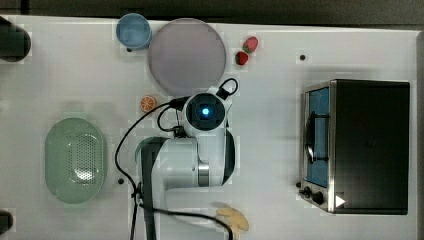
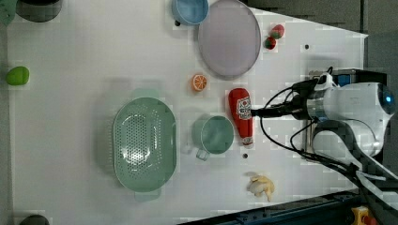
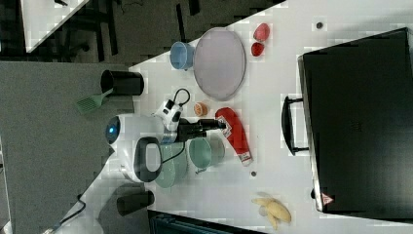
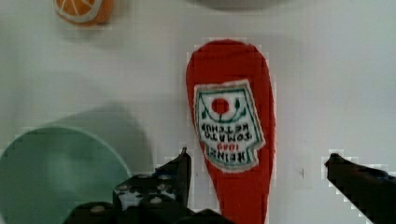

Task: Pick Ketchup from the table and place it in strainer.

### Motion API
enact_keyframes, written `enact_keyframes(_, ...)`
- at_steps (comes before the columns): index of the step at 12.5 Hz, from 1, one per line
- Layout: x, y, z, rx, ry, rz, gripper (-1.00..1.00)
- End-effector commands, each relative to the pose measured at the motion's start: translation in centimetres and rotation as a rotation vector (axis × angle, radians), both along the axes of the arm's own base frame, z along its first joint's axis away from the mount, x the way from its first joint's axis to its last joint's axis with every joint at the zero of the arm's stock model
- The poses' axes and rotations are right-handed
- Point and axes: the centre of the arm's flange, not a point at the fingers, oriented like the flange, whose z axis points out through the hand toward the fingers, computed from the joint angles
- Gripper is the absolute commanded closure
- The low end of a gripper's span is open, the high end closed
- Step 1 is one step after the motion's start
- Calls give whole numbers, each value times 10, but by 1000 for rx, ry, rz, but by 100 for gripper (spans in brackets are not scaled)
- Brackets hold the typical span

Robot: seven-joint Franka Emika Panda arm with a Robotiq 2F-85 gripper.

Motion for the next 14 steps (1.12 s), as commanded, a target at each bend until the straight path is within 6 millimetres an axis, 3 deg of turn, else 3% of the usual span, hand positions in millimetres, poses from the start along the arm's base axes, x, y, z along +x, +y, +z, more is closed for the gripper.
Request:
enact_keyframes(1, 1, 5, -27, 16, 3, 52, -100)
enact_keyframes(7, -2, 4, -84, 35, -5, 40, -100)
enact_keyframes(8, -3, 5, -90, 38, 4, 40, -93)
enact_keyframes(9, -4, 5, -93, 38, 11, 38, -69)
enact_keyframes(11, 0, 6, -85, 37, -5, 38, -21)
enact_keyframes(14, 9, 5, -56, 30, -56, 35, -21)
